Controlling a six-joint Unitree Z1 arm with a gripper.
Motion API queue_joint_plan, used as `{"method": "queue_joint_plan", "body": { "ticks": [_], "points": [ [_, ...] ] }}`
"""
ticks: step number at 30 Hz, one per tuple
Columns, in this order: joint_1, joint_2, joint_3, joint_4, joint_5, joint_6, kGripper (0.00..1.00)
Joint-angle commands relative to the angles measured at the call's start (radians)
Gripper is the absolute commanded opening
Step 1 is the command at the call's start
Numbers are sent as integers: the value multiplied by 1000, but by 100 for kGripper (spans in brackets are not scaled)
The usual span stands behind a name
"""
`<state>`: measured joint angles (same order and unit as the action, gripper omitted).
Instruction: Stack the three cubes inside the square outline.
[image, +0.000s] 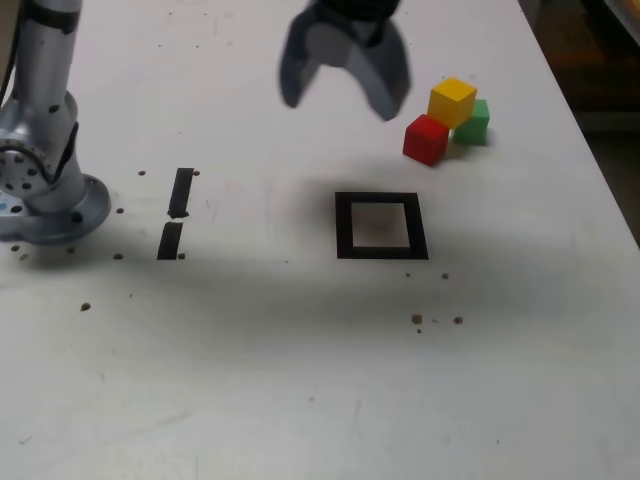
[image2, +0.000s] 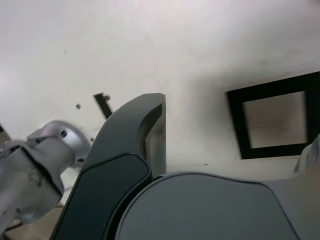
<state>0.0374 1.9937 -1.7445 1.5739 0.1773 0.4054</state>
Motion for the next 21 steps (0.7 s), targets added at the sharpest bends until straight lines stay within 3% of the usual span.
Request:
{"method": "queue_joint_plan", "body": {
  "ticks": [1,14,21],
  "points": [
    [5,20,-374,14,8,22,99],
    [111,203,-538,30,16,176,99],
    [161,227,-528,30,34,215,99]
  ]
}}
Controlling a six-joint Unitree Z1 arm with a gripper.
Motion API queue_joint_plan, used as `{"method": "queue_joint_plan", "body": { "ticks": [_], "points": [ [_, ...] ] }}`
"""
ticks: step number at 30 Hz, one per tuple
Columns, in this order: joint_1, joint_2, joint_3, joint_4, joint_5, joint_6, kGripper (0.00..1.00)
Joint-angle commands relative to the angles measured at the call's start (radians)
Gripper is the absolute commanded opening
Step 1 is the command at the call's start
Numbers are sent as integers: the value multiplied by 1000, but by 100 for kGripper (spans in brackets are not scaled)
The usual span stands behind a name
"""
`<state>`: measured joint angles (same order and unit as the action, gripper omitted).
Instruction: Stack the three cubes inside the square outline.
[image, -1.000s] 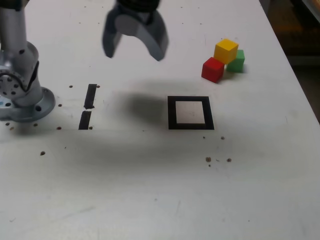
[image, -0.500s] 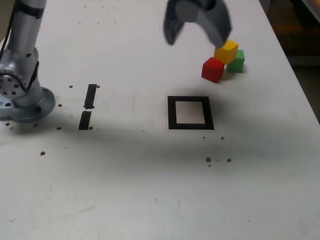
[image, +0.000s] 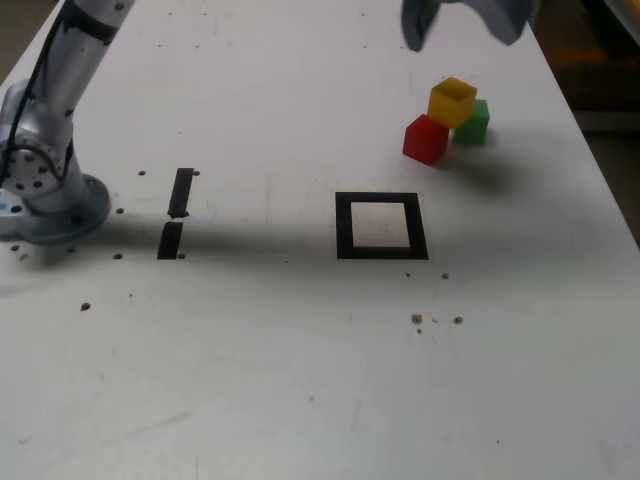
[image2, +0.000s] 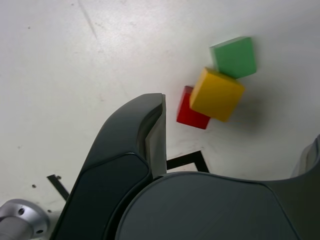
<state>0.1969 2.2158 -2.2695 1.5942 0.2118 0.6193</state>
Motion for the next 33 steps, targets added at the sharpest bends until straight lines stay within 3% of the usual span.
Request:
{"method": "queue_joint_plan", "body": {
  "ticks": [1,6,14,23,33],
  "points": [
    [4,9,-1,10,-2,2,99],
    [3,33,32,8,-15,2,98],
    [-2,76,79,-22,-2,4,95],
    [2,123,115,-103,0,5,83],
    [7,125,115,-144,-4,5,47]
  ]
}}
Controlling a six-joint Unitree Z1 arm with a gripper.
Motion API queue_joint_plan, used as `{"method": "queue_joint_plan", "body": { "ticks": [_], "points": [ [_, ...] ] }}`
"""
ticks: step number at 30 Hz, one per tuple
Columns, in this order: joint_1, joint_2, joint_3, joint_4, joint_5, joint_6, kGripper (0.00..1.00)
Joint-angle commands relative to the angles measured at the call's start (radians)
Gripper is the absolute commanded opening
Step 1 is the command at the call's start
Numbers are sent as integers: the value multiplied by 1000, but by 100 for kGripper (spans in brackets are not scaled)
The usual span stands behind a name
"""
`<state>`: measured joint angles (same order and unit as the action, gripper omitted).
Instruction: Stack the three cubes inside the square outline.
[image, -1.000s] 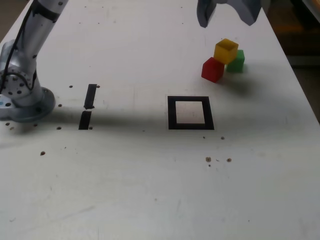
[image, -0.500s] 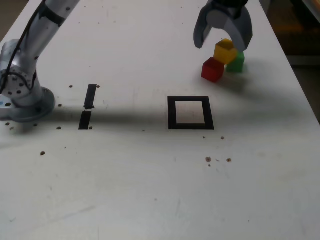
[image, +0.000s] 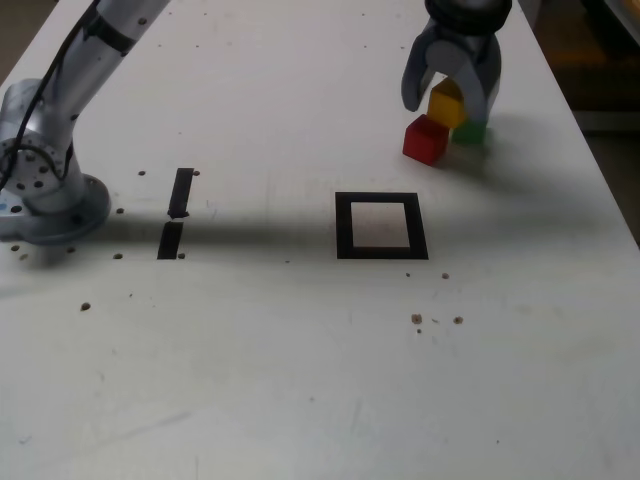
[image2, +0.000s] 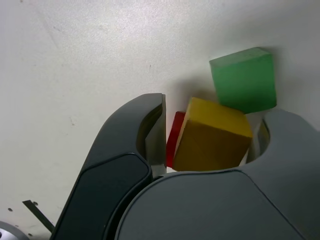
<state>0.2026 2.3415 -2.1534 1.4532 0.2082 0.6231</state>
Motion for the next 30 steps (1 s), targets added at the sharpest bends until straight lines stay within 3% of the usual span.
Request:
{"method": "queue_joint_plan", "body": {
  "ticks": [1,7,12,16,22,30],
  "points": [
    [1,-1,-1,-6,-1,1,43],
    [1,-9,-6,-7,-6,-2,28],
    [5,-68,32,43,7,-33,28],
    [31,-160,165,52,17,-109,28],
    [96,-263,427,-95,-12,-229,28],
    [149,-284,651,-252,-27,-314,28]
  ]
}}
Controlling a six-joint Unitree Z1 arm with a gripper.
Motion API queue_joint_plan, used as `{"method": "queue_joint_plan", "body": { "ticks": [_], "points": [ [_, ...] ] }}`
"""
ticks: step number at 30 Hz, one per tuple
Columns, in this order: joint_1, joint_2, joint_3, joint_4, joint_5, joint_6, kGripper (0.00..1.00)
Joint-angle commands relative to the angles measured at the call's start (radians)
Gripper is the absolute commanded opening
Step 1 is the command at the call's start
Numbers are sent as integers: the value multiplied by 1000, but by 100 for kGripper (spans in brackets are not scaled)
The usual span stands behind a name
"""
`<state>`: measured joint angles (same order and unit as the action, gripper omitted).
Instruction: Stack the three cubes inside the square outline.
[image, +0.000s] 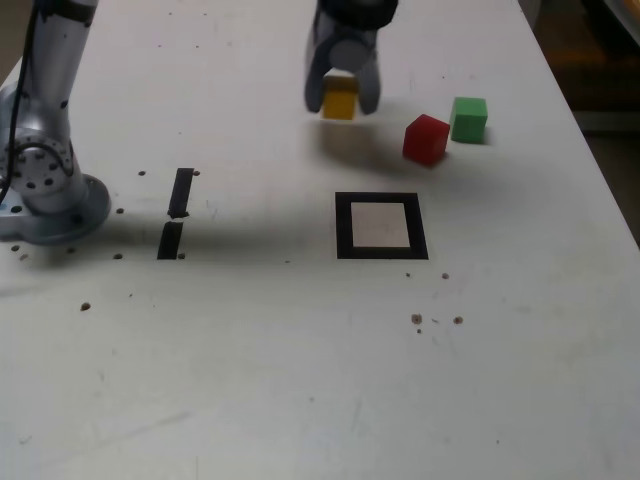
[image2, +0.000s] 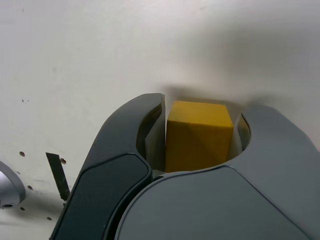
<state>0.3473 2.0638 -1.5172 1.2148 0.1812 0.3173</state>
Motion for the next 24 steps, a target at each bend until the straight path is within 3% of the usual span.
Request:
{"method": "queue_joint_plan", "body": {
  "ticks": [1,8,10,16,24],
  "points": [
    [7,-7,31,-26,1,-13,28],
    [11,-8,85,-79,8,-34,30],
    [12,-10,93,-82,12,-40,39],
    [11,-31,110,-79,17,-46,86],
    [0,-107,94,-37,17,-47,99]
  ]
}}
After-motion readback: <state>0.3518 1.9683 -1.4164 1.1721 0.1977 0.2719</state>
